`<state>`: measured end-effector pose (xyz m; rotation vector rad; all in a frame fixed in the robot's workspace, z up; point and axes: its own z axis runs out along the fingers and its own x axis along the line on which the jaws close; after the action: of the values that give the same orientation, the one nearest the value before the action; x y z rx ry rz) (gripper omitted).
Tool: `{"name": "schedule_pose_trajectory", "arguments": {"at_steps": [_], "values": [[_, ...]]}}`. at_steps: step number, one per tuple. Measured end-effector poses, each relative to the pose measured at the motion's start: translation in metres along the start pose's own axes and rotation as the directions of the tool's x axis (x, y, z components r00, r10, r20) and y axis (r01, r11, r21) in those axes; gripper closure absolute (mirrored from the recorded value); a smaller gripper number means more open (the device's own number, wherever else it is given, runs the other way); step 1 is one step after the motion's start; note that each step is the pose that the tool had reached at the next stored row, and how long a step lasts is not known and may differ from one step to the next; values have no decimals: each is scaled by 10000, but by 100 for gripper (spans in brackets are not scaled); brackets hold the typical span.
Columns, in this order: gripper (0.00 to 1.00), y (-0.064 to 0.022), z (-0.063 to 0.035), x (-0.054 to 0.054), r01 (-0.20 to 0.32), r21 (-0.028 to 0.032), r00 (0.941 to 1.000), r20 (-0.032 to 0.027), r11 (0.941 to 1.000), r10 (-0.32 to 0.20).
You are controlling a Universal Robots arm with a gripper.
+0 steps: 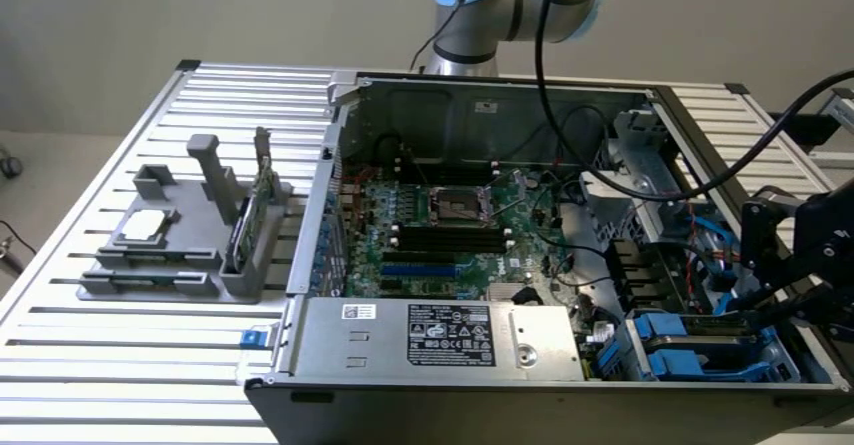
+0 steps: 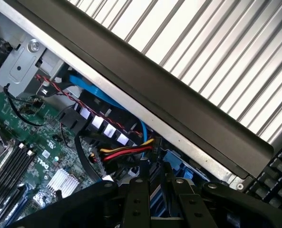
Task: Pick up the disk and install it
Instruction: 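Insert the first disk wire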
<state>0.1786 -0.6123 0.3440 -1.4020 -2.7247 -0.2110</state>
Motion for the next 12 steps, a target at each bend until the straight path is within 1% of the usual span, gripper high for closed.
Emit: {"name": "schedule_pose_trajectory", "arguments": {"at_steps": [12], "values": [[76,17,20,-5,-118,-40,9999,-24,9999,118]]}}
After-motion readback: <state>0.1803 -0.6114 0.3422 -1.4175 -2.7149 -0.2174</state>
